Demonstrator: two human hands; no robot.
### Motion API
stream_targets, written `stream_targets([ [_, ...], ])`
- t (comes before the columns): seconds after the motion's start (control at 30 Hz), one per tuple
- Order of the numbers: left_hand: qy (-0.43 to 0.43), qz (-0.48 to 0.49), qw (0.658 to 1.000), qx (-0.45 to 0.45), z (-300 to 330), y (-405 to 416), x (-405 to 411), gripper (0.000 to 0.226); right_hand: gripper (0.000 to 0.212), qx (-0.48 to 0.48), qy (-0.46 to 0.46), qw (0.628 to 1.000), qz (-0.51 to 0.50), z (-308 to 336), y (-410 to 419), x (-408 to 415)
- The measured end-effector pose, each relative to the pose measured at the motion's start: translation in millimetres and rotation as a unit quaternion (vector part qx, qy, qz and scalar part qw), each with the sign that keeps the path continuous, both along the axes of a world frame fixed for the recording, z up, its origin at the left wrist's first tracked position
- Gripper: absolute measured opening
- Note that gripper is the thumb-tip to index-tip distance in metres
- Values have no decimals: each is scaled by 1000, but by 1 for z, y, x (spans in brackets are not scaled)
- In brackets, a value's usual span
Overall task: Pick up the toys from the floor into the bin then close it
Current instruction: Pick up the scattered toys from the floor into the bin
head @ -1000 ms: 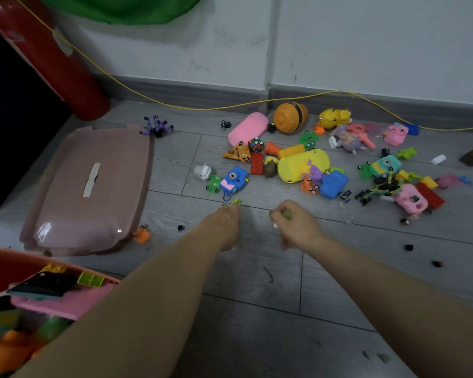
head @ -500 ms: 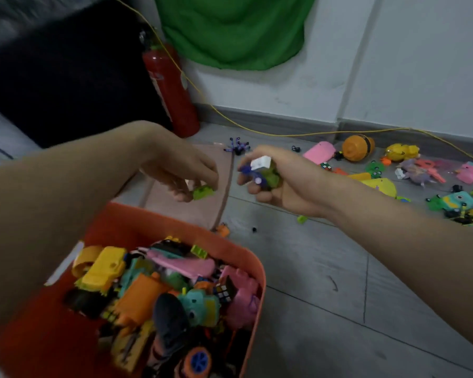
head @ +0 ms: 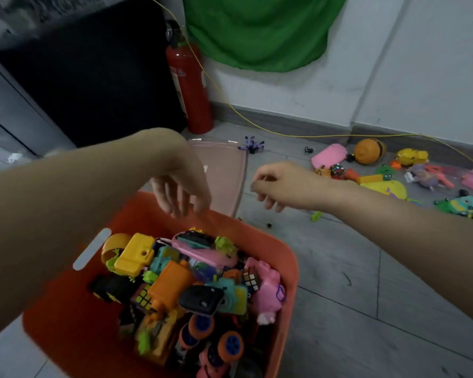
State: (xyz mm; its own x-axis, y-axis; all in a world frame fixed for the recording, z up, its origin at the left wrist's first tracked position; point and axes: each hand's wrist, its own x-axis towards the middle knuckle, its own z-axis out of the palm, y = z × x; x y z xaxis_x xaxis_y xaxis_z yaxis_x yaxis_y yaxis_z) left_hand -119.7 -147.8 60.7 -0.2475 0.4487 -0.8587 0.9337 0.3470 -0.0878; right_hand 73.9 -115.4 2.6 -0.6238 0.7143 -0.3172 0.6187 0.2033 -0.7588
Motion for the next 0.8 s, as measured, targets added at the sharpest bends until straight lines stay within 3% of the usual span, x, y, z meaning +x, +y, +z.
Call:
stream_targets([
  [0.13, -88, -25, 987, 135, -24, 37, 40, 16, 14, -12, -55, 991, -124, -41, 37, 55],
  [0.23, -119, -29, 978, 169, -51, 61, 64, 28, 35, -23, -187, 976, -107, -75, 46, 89],
  [0.33, -74, -55, 986, 136, -86, 73, 79, 39, 57, 30, -285, 957, -39, -110, 51, 109],
  [0.47, -6, -64, 995, 74, -122, 80, 87, 51, 73, 53, -303, 951, 4, -155, 61, 117],
  [0.67, 22, 8, 999, -40, -148, 92, 100, 57, 59, 143, -282, 949, 4, -198, 69, 103],
  [0.8, 23, -28, 999, -29, -160, 91, 117, 49, 47, 181, -284, 942, -6, -214, 69, 97],
])
